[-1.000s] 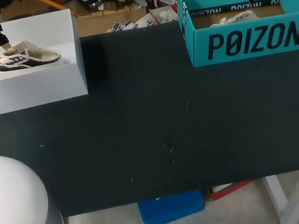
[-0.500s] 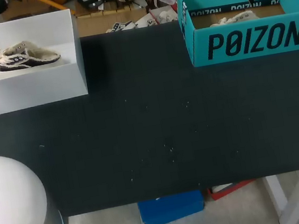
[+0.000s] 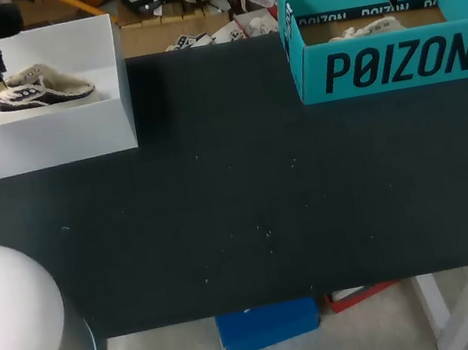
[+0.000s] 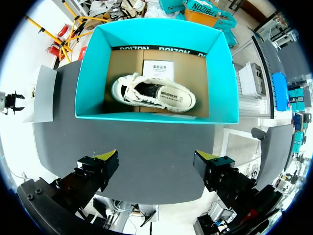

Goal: Take the shoe out of the shoebox, open the shoe tongue, remove and reinsert the insole, then place the shoe into the shoebox

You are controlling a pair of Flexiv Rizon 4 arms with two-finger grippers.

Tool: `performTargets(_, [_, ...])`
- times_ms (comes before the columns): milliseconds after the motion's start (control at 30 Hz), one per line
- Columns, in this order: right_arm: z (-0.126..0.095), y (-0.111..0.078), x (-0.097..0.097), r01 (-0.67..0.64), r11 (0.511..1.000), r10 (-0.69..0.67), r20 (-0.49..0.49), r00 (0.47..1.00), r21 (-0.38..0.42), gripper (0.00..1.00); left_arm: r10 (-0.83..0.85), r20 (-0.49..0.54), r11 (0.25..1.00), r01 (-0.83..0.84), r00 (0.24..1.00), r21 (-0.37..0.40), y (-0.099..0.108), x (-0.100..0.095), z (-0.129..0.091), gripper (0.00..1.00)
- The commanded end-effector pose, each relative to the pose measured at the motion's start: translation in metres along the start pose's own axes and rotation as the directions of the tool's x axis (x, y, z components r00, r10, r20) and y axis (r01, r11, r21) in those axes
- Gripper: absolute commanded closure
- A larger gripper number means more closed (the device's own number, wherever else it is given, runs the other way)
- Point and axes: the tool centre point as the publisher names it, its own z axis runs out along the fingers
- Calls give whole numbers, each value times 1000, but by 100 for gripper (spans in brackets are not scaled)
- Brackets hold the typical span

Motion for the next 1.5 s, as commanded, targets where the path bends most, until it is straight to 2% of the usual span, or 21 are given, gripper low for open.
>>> performTargets(33, [0, 0, 0, 0, 1000, 0, 0, 1000, 0, 0, 20, -15, 1000, -20, 1000, 2, 0, -13, 16, 39])
performTargets(267, [0, 0, 0, 0, 1000, 0, 0, 1000, 0, 0, 67, -34, 998, -67, 997, 15, -4, -20, 37, 40])
performTargets(333, [0, 0, 0, 0, 1000, 0, 0, 1000, 0, 0, 72, -41, 997, -71, 997, 16, -6, -22, 41, 36])
performTargets(400, [0, 0, 0, 0, 1000, 0, 0, 1000, 0, 0, 79, -45, 997, -79, 996, 12, -8, -23, 47, 39])
performTargets(600, [0, 0, 0, 0, 1000, 0, 0, 1000, 0, 0, 88, -82, 996, -88, 993, -1, -15, -25, 65, 38])
performTargets(833, [0, 0, 0, 0, 1000, 0, 0, 1000, 0, 0, 108, -100, 994, -109, 989, 1, -24, -27, 77, 38])
performTargets(1000, [0, 0, 0, 0, 1000, 0, 0, 1000, 0, 0, 119, -108, 993, -120, 987, 2, -28, -28, 87, 42])
performTargets(1100, [0, 0, 0, 0, 1000, 0, 0, 1000, 0, 0, 126, -112, 992, -127, 986, 2, -30, -29, 93, 50])
performTargets(1300, [0, 0, 0, 0, 1000, 0, 0, 1000, 0, 0, 127, -118, 992, -129, 985, -8, -32, -30, 100, 52])
performTargets(1433, [0, 0, 0, 0, 1000, 0, 0, 1000, 0, 0, 122, -123, 992, -125, 985, -17, -31, -32, 105, 67])
performTargets(1500, [0, 0, 0, 0, 1000, 0, 0, 1000, 0, 0, 117, -125, 993, -120, 985, -18, -31, -34, 108, 80])
